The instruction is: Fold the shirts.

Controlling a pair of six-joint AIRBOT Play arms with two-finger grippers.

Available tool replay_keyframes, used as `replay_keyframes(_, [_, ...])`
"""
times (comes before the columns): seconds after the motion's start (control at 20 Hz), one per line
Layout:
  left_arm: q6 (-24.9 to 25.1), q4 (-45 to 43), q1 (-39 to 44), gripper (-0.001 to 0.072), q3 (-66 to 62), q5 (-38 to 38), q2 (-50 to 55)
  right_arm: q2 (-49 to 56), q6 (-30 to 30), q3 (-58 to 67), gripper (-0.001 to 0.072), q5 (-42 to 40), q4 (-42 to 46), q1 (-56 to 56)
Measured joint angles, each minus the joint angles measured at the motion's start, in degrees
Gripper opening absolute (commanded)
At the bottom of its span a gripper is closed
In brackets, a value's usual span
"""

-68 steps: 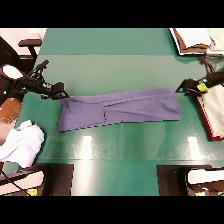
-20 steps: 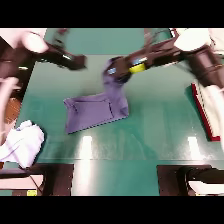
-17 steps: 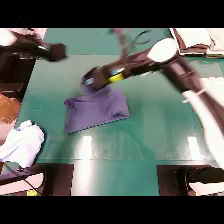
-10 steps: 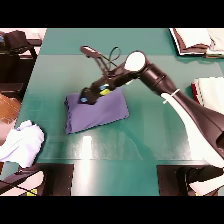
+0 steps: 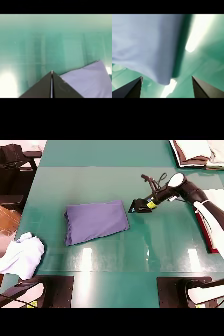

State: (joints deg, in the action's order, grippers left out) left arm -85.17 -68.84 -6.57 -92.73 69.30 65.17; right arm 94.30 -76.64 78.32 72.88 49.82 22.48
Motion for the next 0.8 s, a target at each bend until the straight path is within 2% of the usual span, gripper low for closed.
replay_keyframes(0.25, [0.13,0.46,0.04,0.0025,0.63,-0.02,0.00,7.72,0.35,0.98,0.0693,-1.05,-7.41,2.14])
replay_keyframes(0.35, [0.15,0.52,0.04,0.0024,1.09,0.00,0.00,11.30,0.70,3.63,0.0551,-1.33,-11.06,4.74])
replay_keyframes(0.4, [0.15,0.55,0.04,0.0024,1.22,0.07,0.00,12.90,0.74,4.98,0.0451,-1.73,-12.26,5.90])
replay_keyframes(0.5, [0.15,0.66,0.04,0.0024,1.42,0.17,0.02,15.58,0.90,7.85,0.0070,-3.78,-13.42,8.17])
replay_keyframes(0.55, [0.13,0.70,0.04,0.0023,1.46,0.20,0.02,16.52,0.90,9.27,0.0013,-4.22,-14.03,9.11])
replay_keyframes(0.8, [0.13,0.07,3.89,0.0022,1.57,-0.04,0.04,17.70,1.07,15.98,0.0012,-5.46,-13.97,10.21])
